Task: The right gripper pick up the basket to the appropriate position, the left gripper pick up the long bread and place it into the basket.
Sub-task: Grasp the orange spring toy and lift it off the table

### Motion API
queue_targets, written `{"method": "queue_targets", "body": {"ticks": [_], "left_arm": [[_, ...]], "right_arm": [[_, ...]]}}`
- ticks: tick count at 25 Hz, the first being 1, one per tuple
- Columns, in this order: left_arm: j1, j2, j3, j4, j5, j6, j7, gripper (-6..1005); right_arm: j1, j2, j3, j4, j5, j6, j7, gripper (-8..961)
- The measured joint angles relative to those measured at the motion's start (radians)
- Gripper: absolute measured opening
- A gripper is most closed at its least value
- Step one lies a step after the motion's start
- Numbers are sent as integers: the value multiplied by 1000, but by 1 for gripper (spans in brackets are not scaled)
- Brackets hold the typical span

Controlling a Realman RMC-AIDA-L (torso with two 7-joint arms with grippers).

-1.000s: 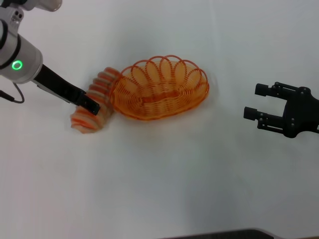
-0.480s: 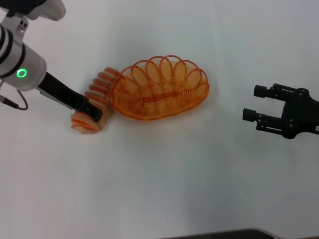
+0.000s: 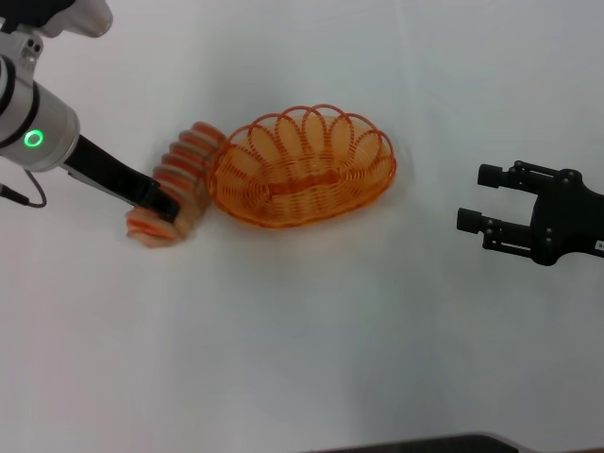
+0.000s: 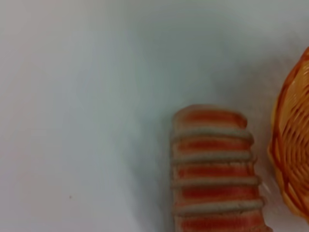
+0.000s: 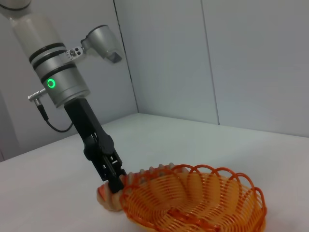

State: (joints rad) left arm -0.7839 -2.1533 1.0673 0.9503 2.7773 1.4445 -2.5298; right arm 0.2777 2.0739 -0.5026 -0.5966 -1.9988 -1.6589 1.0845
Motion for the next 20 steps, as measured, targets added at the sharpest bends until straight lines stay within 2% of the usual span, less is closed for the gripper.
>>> {"method": "queue_targets", "body": {"ticks": [4, 10, 20], "left_arm": [[8, -1, 3, 11, 0, 2, 4, 654], [16, -2, -2, 29, 1, 19, 3, 525], [35, 7, -5, 80, -2, 20, 17, 424]], "right_arm": [[0, 0, 0, 0, 0, 0, 0, 745], [0, 2, -1, 0, 0, 0, 0, 745], [0, 4, -1, 3, 0, 0, -1, 745]]}}
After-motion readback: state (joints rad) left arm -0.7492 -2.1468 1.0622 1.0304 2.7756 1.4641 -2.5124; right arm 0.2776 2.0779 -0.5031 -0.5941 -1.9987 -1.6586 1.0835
